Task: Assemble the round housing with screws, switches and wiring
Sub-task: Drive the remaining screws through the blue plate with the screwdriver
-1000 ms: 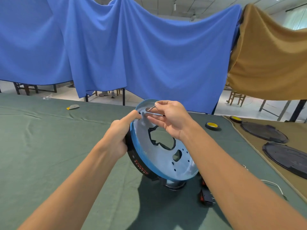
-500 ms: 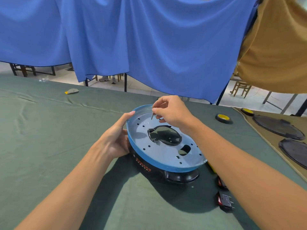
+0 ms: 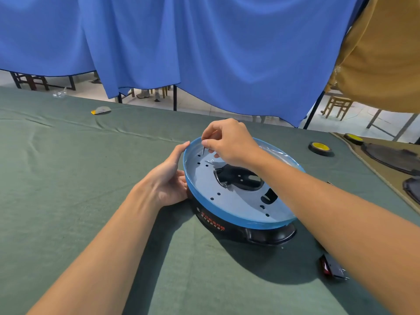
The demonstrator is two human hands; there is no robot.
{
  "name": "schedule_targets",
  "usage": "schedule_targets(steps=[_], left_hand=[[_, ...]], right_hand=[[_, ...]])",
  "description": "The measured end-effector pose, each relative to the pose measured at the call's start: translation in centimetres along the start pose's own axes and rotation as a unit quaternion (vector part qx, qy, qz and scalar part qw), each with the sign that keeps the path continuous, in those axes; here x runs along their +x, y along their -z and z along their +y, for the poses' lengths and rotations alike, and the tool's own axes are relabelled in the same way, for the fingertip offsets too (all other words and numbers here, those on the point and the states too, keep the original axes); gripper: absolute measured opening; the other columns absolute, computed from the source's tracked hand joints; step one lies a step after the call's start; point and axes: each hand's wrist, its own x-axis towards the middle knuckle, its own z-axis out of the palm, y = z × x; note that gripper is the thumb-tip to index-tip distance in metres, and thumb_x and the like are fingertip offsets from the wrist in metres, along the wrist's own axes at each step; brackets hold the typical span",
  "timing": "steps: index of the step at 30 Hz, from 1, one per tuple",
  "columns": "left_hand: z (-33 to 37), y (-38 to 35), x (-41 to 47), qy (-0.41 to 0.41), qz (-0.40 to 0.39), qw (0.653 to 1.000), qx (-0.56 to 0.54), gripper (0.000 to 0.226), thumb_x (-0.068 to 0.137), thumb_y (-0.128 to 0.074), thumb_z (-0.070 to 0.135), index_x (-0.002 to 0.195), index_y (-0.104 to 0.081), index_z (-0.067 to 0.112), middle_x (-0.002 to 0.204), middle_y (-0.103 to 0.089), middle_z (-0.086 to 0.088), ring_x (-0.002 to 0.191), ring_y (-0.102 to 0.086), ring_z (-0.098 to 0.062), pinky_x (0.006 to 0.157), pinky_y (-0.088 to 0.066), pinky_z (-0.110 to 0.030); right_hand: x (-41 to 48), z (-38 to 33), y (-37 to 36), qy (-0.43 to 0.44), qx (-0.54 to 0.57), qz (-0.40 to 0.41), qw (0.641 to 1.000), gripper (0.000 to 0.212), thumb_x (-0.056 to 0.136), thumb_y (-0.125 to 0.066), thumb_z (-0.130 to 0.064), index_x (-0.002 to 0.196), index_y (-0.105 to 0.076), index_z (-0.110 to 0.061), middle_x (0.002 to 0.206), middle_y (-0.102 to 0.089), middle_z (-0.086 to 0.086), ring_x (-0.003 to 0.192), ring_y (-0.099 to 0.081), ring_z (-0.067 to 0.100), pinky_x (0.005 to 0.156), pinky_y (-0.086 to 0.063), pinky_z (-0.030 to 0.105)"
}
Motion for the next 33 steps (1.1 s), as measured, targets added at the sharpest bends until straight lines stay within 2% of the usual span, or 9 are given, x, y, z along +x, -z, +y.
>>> schedule_targets(steps=[4, 8, 11, 15, 19, 25, 27, 30, 33], left_hand=[[0.2, 0.4, -0.1, 0.015, -0.005, 1.0, 0.006, 0.075, 0.07, -0.073, 0.054, 0.117, -0.058, -0.003, 0.102, -0.066, -0.016, 0.084, -0.064, -0.028, 0.085, -0.052, -0.036], [0.4, 0.7, -0.3, 0.028, -0.028, 0.999, 0.026, 0.087, 0.064, -0.077, 0.049, 0.125, -0.052, -0.008, 0.107, -0.066, -0.019, 0.086, -0.066, -0.03, 0.086, -0.054, -0.037], [0.5, 1.0, -0.2, 0.038, -0.051, 0.997, 0.044, 0.082, 0.067, -0.075, 0.047, 0.121, -0.053, -0.01, 0.103, -0.069, -0.02, 0.082, -0.069, -0.03, 0.079, -0.059, -0.037], [0.2, 1.2, -0.7, 0.05, -0.096, 0.988, 0.113, 0.071, 0.06, -0.083, 0.049, 0.099, -0.069, -0.008, 0.097, -0.069, -0.021, 0.083, -0.067, -0.03, 0.082, -0.057, -0.039], [-0.1, 1.2, -0.8, 0.053, -0.103, 0.981, 0.157, 0.084, 0.064, -0.081, 0.057, 0.114, -0.062, -0.008, 0.105, -0.067, -0.021, 0.093, -0.065, -0.028, 0.082, -0.057, -0.042], [-0.6, 1.0, -0.9, 0.044, -0.092, 0.983, 0.154, 0.079, 0.073, -0.065, 0.063, 0.111, -0.062, -0.006, 0.101, -0.067, -0.019, 0.09, -0.065, -0.025, 0.082, -0.057, -0.042], [-0.7, 1.0, -0.9, 0.047, -0.089, 0.983, 0.153, 0.078, 0.076, -0.063, 0.063, 0.112, -0.061, -0.007, 0.099, -0.069, -0.017, 0.09, -0.065, -0.025, 0.088, -0.057, -0.043], [-0.8, 1.0, -0.8, 0.043, -0.088, 0.983, 0.153, 0.072, 0.077, -0.065, 0.059, 0.108, -0.062, -0.006, 0.093, -0.07, -0.016, 0.082, -0.068, -0.024, 0.089, -0.057, -0.043], [-0.8, 1.0, -0.8, 0.038, -0.083, 0.984, 0.155, 0.069, 0.076, -0.067, 0.058, 0.106, -0.063, -0.005, 0.091, -0.069, -0.016, 0.08, -0.067, -0.024, 0.093, -0.055, -0.044]], right_hand=[[-0.1, 0.2, -0.7, 0.015, -0.025, -0.002, 1.0, 0.006, 0.091, -0.064, -0.014, 0.094, -0.069, -0.013, 0.087, -0.067, 0.003, 0.091, -0.063, 0.023, 0.084, -0.055, 0.042], [-0.3, 0.6, -0.8, 0.017, -0.027, -0.002, 0.999, 0.005, 0.092, -0.063, -0.013, 0.093, -0.068, -0.014, 0.088, -0.067, 0.003, 0.09, -0.062, 0.022, 0.085, -0.055, 0.041], [-0.5, 0.7, -0.5, 0.024, -0.035, -0.011, 0.999, 0.008, 0.091, -0.064, -0.011, 0.095, -0.07, -0.012, 0.087, -0.069, 0.002, 0.089, -0.063, 0.02, 0.086, -0.054, 0.039], [-1.4, 0.7, 0.4, 0.062, -0.061, -0.03, 0.996, 0.009, 0.089, -0.066, -0.009, 0.096, -0.073, -0.01, 0.083, -0.069, 0.001, 0.078, -0.064, 0.012, 0.079, -0.055, 0.029], [-2.6, 0.9, 1.2, 0.083, -0.077, -0.052, 0.992, 0.015, 0.085, -0.068, -0.004, 0.096, -0.076, -0.011, 0.083, -0.072, 0.001, 0.073, -0.064, 0.007, 0.074, -0.054, 0.021], [-3.0, 0.4, 1.3, 0.094, -0.129, -0.111, 0.981, 0.02, 0.088, -0.064, -0.006, 0.1, -0.077, -0.015, 0.09, -0.076, 0.002, 0.082, -0.067, 0.017, 0.078, -0.055, 0.034], [-2.8, 0.2, 1.4, 0.073, -0.138, -0.137, 0.978, 0.025, 0.087, -0.062, -0.003, 0.102, -0.077, -0.016, 0.091, -0.076, 0.0, 0.082, -0.066, 0.012, 0.076, -0.055, 0.028], [-2.6, 0.0, 1.5, 0.051, -0.131, -0.142, 0.98, 0.028, 0.083, -0.063, -0.001, 0.1, -0.077, -0.017, 0.085, -0.074, -0.002, 0.073, -0.062, 0.005, 0.061, -0.046, 0.009], [-2.4, 0.0, 1.3, 0.037, -0.117, -0.126, 0.984, 0.017, 0.085, -0.068, -0.008, 0.096, -0.078, -0.017, 0.08, -0.071, -0.002, 0.074, -0.062, 0.007, 0.064, -0.047, 0.017]])
